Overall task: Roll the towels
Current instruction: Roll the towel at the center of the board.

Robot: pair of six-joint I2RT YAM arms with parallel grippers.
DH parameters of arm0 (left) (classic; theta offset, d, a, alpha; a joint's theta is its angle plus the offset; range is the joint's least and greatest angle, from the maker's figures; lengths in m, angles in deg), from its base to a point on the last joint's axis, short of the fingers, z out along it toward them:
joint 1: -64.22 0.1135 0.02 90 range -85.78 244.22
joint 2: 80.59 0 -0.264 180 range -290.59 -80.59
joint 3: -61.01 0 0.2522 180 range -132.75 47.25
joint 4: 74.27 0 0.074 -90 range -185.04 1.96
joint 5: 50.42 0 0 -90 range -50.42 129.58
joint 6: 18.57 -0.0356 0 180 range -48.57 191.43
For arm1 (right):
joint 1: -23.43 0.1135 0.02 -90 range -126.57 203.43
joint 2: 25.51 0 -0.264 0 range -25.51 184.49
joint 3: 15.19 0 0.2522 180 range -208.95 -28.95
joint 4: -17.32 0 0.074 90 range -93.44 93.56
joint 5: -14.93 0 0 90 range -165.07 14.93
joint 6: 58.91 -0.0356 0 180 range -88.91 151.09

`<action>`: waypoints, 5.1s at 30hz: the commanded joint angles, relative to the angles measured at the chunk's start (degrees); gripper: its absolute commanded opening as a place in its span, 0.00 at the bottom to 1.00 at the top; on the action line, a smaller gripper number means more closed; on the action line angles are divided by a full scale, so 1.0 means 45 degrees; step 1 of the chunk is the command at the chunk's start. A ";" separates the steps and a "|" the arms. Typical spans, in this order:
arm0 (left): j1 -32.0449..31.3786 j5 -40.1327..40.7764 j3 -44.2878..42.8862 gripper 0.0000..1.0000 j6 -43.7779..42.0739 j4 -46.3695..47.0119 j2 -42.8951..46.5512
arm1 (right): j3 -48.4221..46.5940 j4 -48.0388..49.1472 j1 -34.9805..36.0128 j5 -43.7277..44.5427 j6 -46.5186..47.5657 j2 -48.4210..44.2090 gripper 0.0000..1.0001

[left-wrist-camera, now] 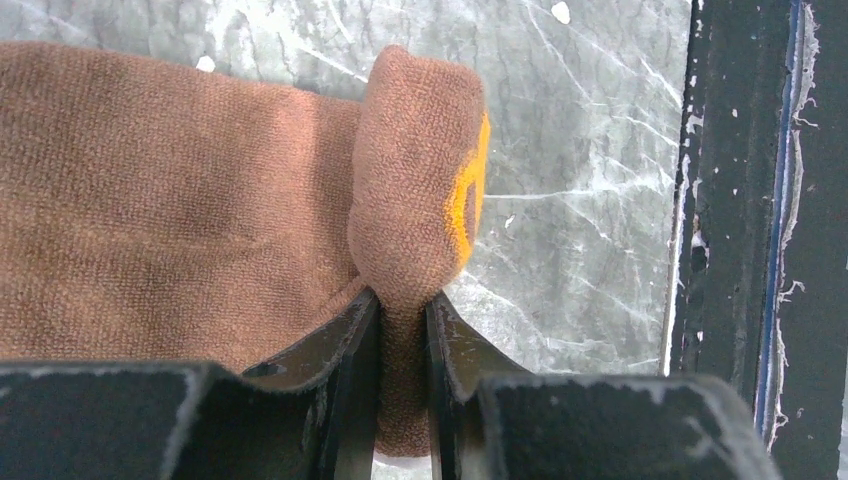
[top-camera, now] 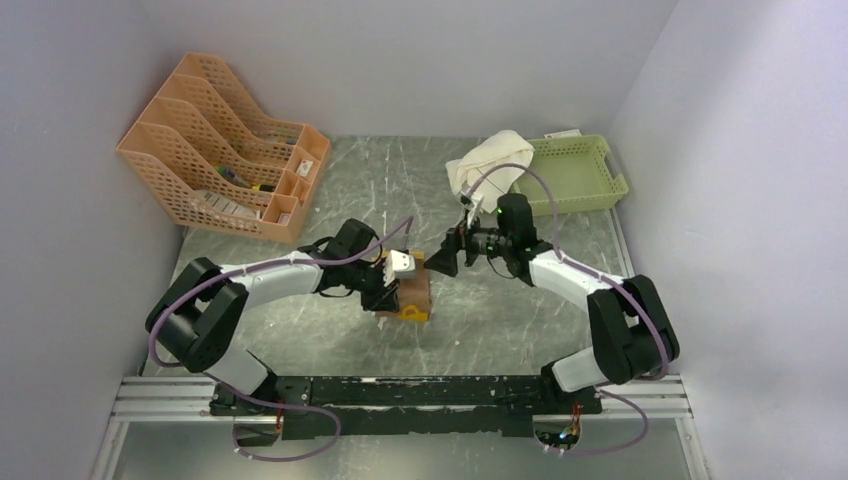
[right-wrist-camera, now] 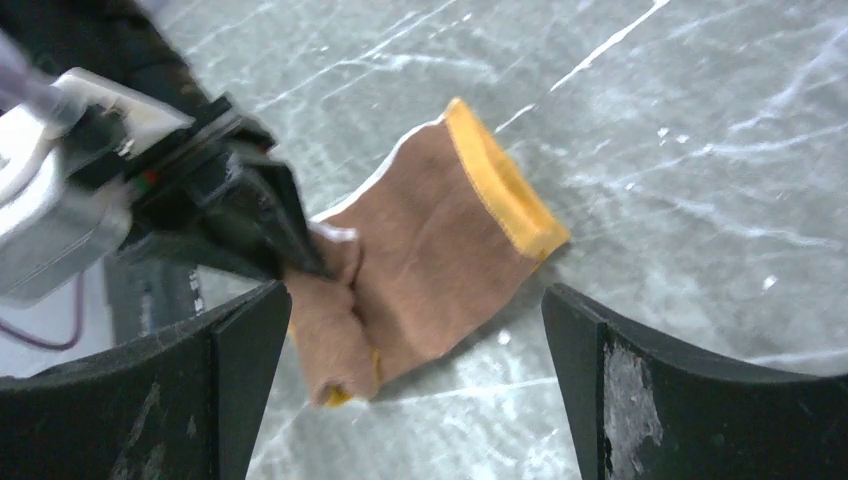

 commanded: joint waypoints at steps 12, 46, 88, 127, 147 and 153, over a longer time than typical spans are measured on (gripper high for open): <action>0.1169 -0.0863 -0.0097 0.31 0.0084 -0.0177 0.0521 | 0.4004 0.0683 0.3283 1.4011 -0.5245 -0.7301 1.00; 0.1940 -0.2957 -0.1476 0.40 -0.0850 -0.2448 -0.1356 | 0.2578 0.1493 1.2270 1.5415 0.6010 -0.1382 0.85; 0.4370 -0.4653 -0.1120 0.96 0.2086 0.0491 0.1163 | 0.2589 0.2514 0.8658 0.8158 0.4435 -0.0053 0.25; -0.0343 0.1764 0.1834 0.96 -0.2192 0.1079 0.3478 | -0.6348 -0.8914 0.2114 -0.6035 0.6590 0.7817 0.42; -0.1067 0.3523 0.0876 0.86 -0.3012 0.0987 0.0513 | -0.4955 -0.5381 0.1576 -0.4721 0.3754 0.5704 0.59; -0.0875 0.2073 0.0435 0.76 -0.3353 0.0676 0.0159 | -0.2500 0.0491 -0.0595 -0.2034 -0.1431 0.3402 0.70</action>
